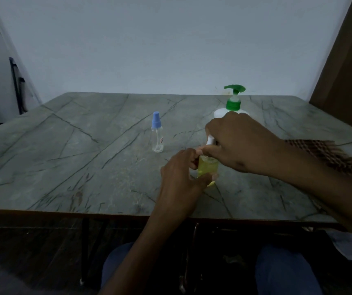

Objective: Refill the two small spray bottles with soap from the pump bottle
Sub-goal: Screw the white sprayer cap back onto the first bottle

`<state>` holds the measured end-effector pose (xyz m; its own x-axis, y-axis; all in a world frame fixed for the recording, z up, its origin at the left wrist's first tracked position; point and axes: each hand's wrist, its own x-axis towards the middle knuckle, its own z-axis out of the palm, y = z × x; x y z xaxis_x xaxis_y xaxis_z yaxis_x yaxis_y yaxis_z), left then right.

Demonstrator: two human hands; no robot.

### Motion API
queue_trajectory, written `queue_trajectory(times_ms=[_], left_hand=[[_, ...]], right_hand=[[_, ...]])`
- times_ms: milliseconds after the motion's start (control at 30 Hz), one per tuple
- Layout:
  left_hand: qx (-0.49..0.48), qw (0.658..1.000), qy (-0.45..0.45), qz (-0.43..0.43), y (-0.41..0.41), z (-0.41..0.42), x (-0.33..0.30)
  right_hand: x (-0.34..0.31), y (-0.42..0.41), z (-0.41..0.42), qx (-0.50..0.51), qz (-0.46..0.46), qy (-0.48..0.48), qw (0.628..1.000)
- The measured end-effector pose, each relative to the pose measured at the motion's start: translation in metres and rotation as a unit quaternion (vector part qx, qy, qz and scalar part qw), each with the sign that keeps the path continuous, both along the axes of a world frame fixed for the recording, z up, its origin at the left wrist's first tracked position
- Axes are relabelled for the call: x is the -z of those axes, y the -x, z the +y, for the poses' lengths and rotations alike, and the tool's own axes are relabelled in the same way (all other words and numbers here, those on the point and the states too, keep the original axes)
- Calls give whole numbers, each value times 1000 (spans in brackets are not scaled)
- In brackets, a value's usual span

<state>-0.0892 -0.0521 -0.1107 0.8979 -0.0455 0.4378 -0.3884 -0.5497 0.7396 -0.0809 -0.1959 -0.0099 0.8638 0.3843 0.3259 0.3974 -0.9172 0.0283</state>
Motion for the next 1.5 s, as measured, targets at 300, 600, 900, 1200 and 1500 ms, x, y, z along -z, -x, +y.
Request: queue_trajectory(times_ms=[300,600,900,1200,1500], left_hand=[[9,1000,-2,0,7,0,-10],[20,998,-7,-53,0,2,-4],[43,998,-3,-55,5,-15,-9],[61,998,11,-30,-1,-23,-8],[-6,1000,-8,-16,-44,4,-32]], right_hand=[[19,2,-5,12,-3,-113,994],[61,22,-21,-10,32,-293,956],[94,34,-33,15,38,-465,884],[90,29,-45,19,19,-451,892],[104,22,-52,42,12,-469,882]])
